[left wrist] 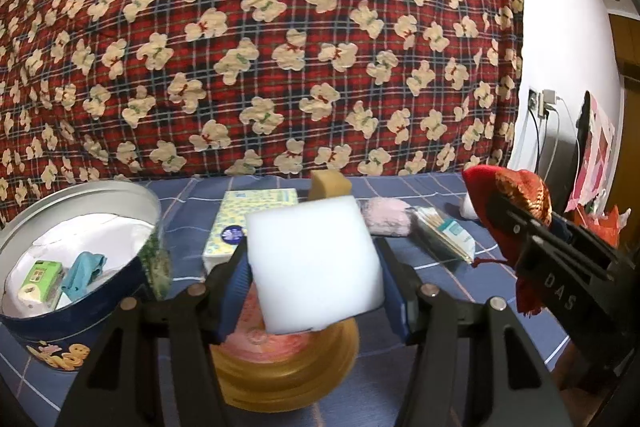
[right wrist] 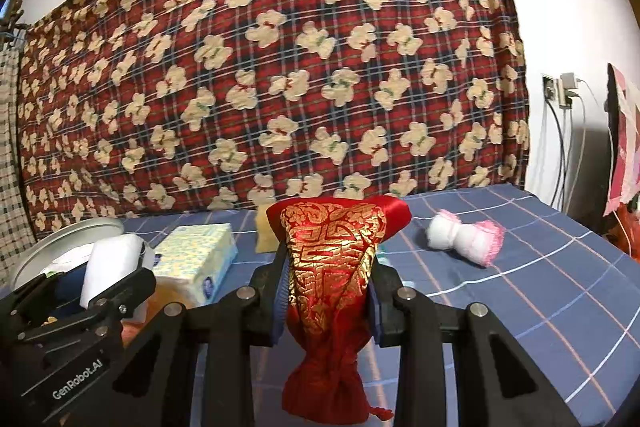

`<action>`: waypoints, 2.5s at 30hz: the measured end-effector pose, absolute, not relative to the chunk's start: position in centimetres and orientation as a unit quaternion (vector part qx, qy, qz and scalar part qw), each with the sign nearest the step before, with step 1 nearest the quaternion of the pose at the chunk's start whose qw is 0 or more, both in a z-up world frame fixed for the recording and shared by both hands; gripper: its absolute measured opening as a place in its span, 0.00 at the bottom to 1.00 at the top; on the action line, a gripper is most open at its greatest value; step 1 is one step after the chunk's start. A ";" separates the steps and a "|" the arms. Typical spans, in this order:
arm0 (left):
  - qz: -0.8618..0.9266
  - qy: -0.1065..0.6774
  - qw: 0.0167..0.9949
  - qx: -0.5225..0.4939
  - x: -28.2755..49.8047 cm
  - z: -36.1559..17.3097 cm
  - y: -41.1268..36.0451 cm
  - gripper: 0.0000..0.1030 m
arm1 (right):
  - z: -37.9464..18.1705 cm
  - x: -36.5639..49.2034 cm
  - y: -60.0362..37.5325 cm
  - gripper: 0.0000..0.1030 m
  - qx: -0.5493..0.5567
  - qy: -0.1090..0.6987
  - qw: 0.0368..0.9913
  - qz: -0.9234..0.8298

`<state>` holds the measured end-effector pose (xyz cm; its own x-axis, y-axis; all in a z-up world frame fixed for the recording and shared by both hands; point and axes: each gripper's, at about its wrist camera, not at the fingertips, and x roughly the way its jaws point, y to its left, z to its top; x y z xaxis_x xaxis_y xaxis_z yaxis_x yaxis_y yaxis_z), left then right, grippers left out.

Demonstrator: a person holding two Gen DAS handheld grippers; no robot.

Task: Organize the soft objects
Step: 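Carry the white sponge and red pouch with both tools over the silver tin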

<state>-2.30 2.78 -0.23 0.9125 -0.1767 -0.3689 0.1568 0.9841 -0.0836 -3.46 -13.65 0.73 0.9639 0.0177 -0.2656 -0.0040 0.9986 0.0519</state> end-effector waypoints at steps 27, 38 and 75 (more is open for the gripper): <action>0.003 0.189 0.981 -0.049 -1.7 -0.5 12.4 0.57 | 0.5 -1.6 -3.0 0.34 0.033 0.167 0.978 0.117; 0.037 0.176 0.982 -0.059 -1.2 0.1 16.4 0.56 | 2.1 -0.7 2.0 0.34 0.024 0.159 0.973 0.166; 0.216 0.226 0.947 -0.071 1.3 -1.0 27.7 0.56 | -0.4 7.0 14.1 0.34 0.019 0.231 0.946 0.228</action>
